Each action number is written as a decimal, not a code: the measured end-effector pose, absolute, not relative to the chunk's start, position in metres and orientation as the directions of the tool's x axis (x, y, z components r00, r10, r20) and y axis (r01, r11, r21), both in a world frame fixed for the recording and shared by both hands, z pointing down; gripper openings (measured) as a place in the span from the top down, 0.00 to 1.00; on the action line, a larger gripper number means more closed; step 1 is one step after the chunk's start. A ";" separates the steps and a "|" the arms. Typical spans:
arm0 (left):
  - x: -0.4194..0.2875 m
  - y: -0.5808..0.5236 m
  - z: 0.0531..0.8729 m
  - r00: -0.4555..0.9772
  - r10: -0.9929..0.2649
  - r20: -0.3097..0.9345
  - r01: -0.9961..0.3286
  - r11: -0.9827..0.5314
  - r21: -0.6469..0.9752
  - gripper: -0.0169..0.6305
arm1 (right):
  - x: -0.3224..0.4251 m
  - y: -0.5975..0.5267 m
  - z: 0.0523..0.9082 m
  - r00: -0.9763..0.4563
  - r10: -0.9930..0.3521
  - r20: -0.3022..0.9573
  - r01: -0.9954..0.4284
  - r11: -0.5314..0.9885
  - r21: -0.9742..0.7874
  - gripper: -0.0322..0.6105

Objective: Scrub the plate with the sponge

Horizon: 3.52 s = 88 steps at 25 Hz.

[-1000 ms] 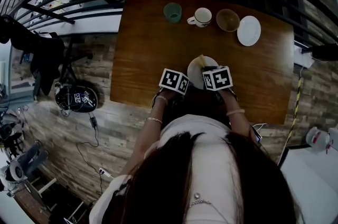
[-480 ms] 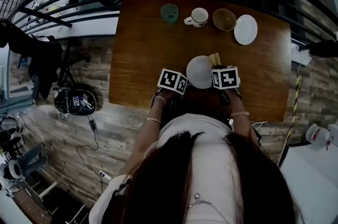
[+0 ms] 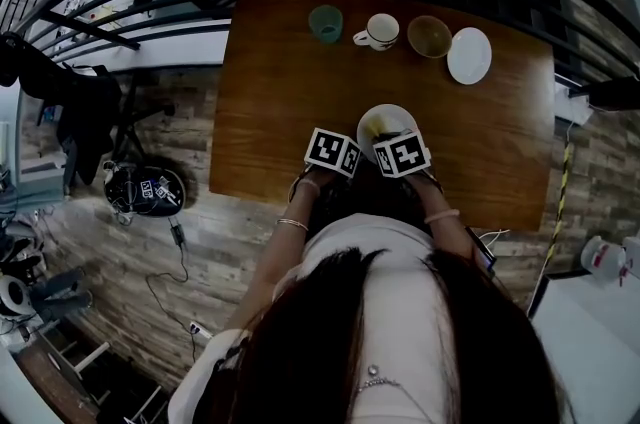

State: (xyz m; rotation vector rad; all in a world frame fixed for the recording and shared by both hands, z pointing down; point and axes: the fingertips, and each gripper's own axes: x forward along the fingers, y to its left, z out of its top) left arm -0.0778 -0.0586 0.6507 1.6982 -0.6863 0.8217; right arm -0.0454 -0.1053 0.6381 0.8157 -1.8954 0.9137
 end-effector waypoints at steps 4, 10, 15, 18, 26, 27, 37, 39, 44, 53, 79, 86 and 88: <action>-0.079 -0.060 0.652 0.586 -0.042 0.809 -0.786 -0.270 0.556 0.83 | -0.068 -0.094 0.637 -0.481 -0.128 0.867 -0.761 0.551 -0.341 0.86; -0.076 -0.059 0.652 0.576 -0.044 0.817 -0.795 -0.266 0.546 0.84 | -0.044 -0.097 0.639 -0.445 -0.156 0.882 -0.788 0.535 -0.303 0.86; -0.079 -0.059 0.652 0.568 -0.044 0.822 -0.800 -0.262 0.539 0.84 | -0.005 -0.108 0.639 -0.415 -0.194 0.889 -0.853 0.423 -0.306 0.86; -0.079 -0.059 0.653 0.564 -0.046 0.825 -0.803 -0.264 0.534 0.84 | 0.024 -0.115 0.636 -0.355 -0.227 0.907 -0.889 0.381 -0.253 0.86; -0.077 -0.059 0.652 0.561 -0.054 0.826 -0.804 -0.272 0.528 0.84 | 0.038 -0.115 0.635 -0.352 -0.223 0.909 -0.907 0.322 -0.272 0.86; -0.078 -0.059 0.652 0.564 -0.055 0.824 -0.803 -0.267 0.533 0.84 | 0.032 -0.111 0.638 -0.357 -0.215 0.909 -0.903 0.329 -0.277 0.86; -0.078 -0.059 0.654 0.584 -0.061 0.810 -0.797 -0.231 0.557 0.84 | -0.032 -0.084 0.646 -0.471 -0.085 0.878 -0.809 0.439 -0.391 0.86; -0.079 -0.059 0.654 0.585 -0.058 0.809 -0.796 -0.231 0.560 0.84 | -0.043 -0.079 0.644 -0.502 -0.064 0.862 -0.789 0.442 -0.427 0.86; -0.079 -0.060 0.653 0.586 -0.053 0.808 -0.795 -0.227 0.562 0.84 | -0.056 -0.074 0.640 -0.565 -0.036 0.824 -0.759 0.413 -0.503 0.86; -0.080 -0.061 0.654 0.583 -0.039 0.812 -0.798 -0.215 0.563 0.84 | -0.004 -0.087 0.641 -0.473 -0.102 0.875 -0.838 0.361 -0.410 0.86; -0.079 -0.060 0.656 0.576 -0.030 0.817 -0.805 -0.197 0.560 0.84 | -0.051 -0.054 0.638 -0.558 0.012 0.830 -0.746 0.431 -0.508 0.86; -0.080 -0.061 0.657 0.573 -0.021 0.819 -0.806 -0.196 0.558 0.84 | -0.028 -0.057 0.640 -0.544 -0.021 0.839 -0.782 0.376 -0.497 0.86; -0.080 -0.061 0.657 0.571 -0.018 0.821 -0.807 -0.198 0.557 0.84 | -0.014 -0.060 0.640 -0.530 -0.044 0.847 -0.802 0.350 -0.484 0.86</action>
